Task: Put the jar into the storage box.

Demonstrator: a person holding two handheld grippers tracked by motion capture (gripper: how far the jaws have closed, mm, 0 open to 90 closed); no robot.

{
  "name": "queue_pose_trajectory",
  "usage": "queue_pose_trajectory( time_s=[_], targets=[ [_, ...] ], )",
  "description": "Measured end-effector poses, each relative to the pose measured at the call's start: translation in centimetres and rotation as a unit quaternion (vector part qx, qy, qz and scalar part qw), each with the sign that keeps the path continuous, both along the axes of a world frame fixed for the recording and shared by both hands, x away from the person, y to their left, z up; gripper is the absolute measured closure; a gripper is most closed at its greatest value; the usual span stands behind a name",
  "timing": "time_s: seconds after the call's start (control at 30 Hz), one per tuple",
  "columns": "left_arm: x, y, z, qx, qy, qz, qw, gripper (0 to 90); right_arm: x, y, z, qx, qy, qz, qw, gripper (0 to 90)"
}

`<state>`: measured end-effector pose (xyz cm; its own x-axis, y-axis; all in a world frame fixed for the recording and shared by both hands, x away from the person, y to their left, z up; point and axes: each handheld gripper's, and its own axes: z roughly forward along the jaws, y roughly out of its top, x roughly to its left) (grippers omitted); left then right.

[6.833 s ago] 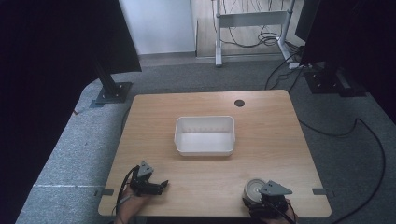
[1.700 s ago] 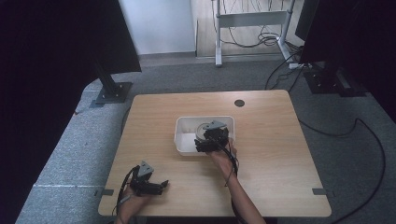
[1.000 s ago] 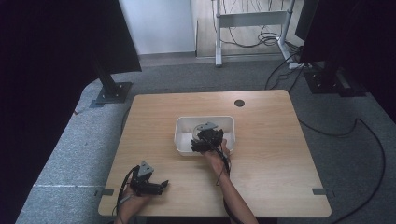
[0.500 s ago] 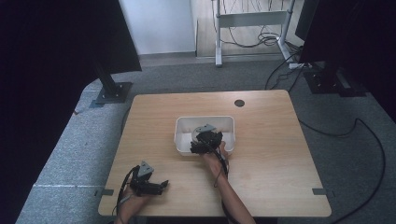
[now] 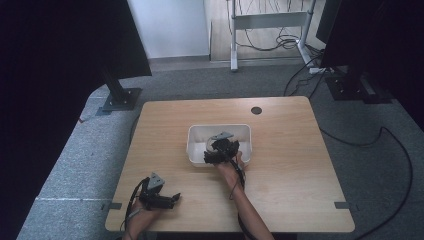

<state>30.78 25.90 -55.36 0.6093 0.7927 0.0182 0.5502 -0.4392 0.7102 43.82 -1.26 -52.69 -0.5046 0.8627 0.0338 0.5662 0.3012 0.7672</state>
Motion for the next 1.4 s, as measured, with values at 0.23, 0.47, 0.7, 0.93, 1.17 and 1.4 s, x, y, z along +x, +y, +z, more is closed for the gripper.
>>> queue_pose_trajectory(
  time_s=[0.23,0.47,0.7,0.93,1.17,1.4],
  targets=[
    [0.0,0.0,0.0,0.0,0.0,0.0,1.0,3.9,-0.3,0.2,0.8,-0.017,-0.018,0.002,0.9997,0.8],
    [0.0,0.0,0.0,0.0,0.0,0.0,1.0,4.0,-0.9,0.1,1.0,-0.025,-0.025,0.013,0.9993,0.9],
    [0.0,0.0,0.0,0.0,0.0,0.0,1.0,4.0,-1.4,-0.4,1.3,-0.023,-0.031,0.025,0.999,1.1],
    [0.0,0.0,0.0,0.0,0.0,0.0,1.0,4.0,-1.9,-1.1,1.8,-0.006,-0.03,0.039,0.9988,1.2],
    [0.0,0.0,0.0,0.0,0.0,0.001,1.0,4.0,-2.5,-1.7,2.4,-0.001,-0.036,0.044,0.9984,1.7],
    [0.0,0.0,0.0,0.0,0.0,0.002,1.0,3.9,-3.1,-2.4,2.8,0.001,-0.035,0.053,0.998,1.9]
  ],
)
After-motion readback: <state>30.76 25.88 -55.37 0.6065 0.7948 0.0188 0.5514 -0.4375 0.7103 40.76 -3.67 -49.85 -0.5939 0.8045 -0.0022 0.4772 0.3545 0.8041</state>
